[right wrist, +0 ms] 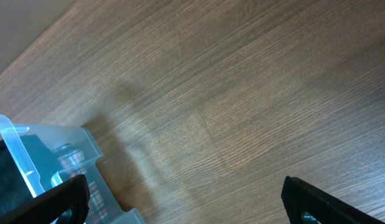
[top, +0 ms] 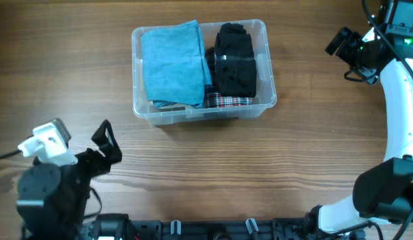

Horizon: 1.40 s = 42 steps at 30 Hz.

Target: Pack container

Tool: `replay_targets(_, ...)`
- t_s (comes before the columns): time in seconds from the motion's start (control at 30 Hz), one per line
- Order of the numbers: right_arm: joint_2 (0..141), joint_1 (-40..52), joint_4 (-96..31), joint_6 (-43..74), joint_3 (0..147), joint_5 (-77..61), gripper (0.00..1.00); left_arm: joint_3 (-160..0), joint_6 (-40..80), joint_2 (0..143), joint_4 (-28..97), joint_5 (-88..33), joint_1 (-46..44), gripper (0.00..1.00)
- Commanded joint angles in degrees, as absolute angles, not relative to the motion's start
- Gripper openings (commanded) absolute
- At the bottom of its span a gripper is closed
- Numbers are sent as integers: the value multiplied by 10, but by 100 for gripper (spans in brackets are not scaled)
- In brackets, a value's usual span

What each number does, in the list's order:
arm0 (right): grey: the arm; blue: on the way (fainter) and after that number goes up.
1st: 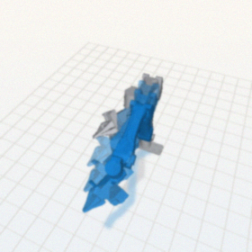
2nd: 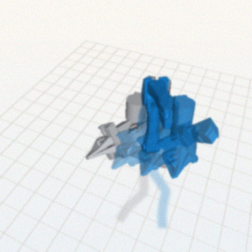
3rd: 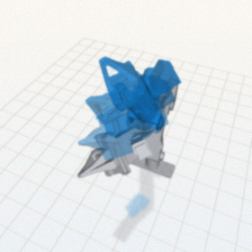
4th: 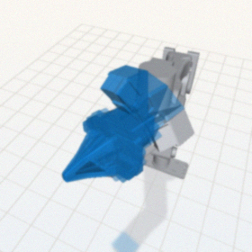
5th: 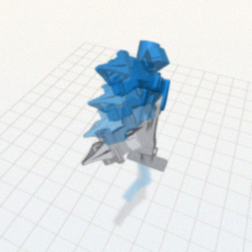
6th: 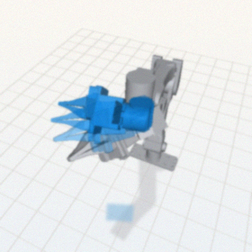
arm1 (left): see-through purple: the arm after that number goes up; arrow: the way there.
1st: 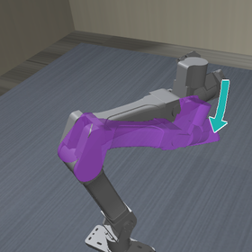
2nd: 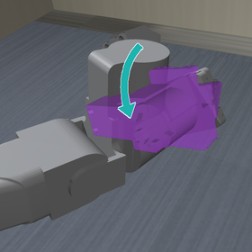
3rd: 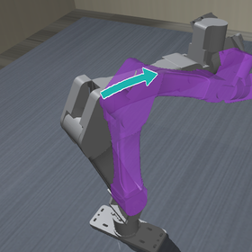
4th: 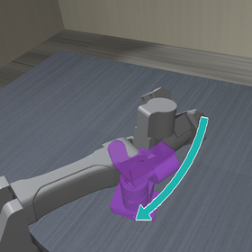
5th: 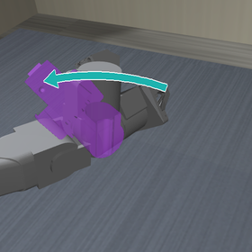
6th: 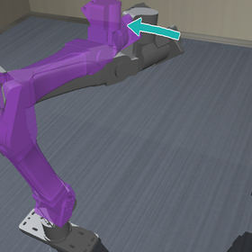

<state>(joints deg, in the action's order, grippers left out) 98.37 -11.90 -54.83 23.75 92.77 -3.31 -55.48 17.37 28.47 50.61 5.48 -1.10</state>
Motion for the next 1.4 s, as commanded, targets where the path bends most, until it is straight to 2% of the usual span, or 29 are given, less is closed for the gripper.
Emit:
replay_targets(0.0,992,-119,-547,241,933,-24,100,-426,120,217,378,-20,28,100)
replay_targets(0.27,992,-119,-547,241,933,-24,100,-179,122,121,63,-56,27,100)
replay_targets(0.37,992,-119,-547,242,933,-24,100,-121,124,90,15,-64,27,100)
replay_targets(0.9,992,-119,-547,242,933,-24,100,-8,124,1,50,-62,9,100)
replay_targets(1.37,992,-119,-547,241,933,-24,100,-8,124,2,47,-55,8,100)
